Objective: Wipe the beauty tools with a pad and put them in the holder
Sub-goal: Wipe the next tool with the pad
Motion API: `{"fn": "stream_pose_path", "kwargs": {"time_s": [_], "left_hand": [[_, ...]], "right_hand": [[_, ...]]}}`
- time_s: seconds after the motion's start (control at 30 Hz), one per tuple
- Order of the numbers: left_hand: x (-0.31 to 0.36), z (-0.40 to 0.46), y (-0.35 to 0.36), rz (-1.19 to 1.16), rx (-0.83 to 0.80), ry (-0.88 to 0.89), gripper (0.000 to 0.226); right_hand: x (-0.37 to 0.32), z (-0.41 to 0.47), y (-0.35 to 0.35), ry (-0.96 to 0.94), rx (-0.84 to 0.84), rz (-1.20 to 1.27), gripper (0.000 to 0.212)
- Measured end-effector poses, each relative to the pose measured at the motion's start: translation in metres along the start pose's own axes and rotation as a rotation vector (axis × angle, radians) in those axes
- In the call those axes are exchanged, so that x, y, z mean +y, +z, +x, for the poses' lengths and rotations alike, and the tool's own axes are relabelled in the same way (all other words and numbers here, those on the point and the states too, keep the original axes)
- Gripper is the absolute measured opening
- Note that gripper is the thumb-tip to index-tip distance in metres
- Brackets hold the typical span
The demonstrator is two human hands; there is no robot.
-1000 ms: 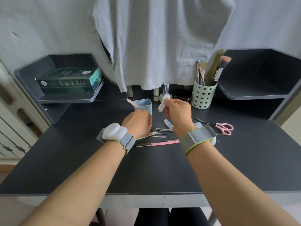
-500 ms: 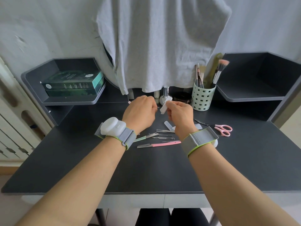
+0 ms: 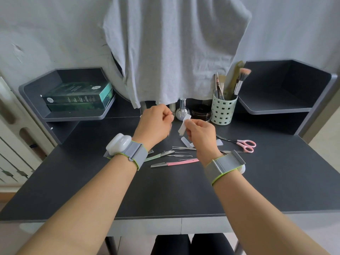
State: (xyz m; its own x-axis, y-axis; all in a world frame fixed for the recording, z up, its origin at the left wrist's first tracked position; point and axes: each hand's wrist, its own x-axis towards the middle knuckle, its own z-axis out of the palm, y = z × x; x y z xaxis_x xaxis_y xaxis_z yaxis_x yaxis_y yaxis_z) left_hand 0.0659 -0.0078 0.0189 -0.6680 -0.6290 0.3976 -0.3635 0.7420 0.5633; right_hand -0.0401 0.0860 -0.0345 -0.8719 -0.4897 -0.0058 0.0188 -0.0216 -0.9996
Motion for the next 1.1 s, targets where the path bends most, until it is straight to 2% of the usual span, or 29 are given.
{"fn": "stream_pose_path", "kwargs": {"time_s": [0.27,0.53,0.7,0.8,0.93,1.1], "left_hand": [[0.006,0.002,0.002,-0.104,-0.012,-0.043,0.014],[0.009,-0.001,0.001,-0.13,0.0,-0.053,0.015],[0.015,-0.003,0.002,-0.12,0.005,-0.032,0.016],[0.016,-0.003,-0.001,-0.106,-0.001,-0.013,0.024],[0.01,-0.008,-0.002,-0.048,-0.097,-0.028,0.033],[0.005,-0.015,0.001,-0.018,-0.204,-0.062,0.028]], "right_hand": [[0.003,-0.008,0.004,-0.177,-0.116,-0.102,0.018],[0.004,-0.012,0.004,-0.246,-0.156,-0.204,0.02],[0.003,-0.015,0.005,-0.234,-0.178,-0.182,0.02],[0.0,-0.014,0.002,-0.223,-0.163,-0.125,0.019],[-0.003,-0.012,-0.004,-0.176,-0.138,-0.009,0.017],[-0.005,-0.01,-0.007,-0.162,-0.095,0.05,0.019]]}}
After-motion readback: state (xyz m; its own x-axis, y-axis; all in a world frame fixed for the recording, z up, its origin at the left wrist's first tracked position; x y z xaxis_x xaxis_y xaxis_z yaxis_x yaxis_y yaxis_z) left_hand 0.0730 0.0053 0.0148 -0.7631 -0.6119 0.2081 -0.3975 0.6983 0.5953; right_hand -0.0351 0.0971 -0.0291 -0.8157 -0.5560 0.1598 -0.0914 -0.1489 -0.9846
